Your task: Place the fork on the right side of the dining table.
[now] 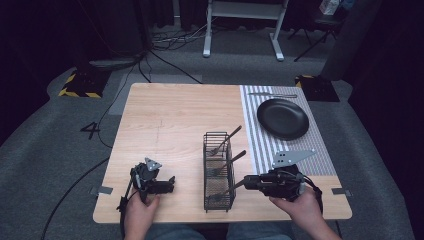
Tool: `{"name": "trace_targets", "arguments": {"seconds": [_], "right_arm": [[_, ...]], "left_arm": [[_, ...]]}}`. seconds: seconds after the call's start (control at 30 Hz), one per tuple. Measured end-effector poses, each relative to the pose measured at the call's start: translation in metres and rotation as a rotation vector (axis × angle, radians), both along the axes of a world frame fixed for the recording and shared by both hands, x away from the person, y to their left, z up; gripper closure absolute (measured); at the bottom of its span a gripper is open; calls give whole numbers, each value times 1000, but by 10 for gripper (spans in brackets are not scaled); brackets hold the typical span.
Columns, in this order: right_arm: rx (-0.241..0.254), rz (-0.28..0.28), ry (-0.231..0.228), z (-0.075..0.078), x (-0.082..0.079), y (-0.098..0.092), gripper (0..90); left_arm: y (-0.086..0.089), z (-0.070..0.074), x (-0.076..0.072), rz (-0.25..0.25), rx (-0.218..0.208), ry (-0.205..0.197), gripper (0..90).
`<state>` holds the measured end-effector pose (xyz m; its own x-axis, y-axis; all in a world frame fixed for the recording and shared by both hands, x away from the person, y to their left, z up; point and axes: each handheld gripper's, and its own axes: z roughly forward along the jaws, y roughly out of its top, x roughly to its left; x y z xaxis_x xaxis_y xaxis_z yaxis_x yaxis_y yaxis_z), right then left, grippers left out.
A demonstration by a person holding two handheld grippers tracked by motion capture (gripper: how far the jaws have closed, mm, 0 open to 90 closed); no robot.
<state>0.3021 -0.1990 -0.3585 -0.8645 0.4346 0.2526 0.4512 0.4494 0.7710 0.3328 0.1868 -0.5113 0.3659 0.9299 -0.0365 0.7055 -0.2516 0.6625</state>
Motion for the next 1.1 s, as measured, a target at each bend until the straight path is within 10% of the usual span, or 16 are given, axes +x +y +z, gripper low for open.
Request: {"name": "trace_targets", "arguments": {"seconds": [1.1], "right_arm": [[29,-4,-24,13,7,2,870]], "left_arm": [[0,0,0,2,0,-1,4]]}}
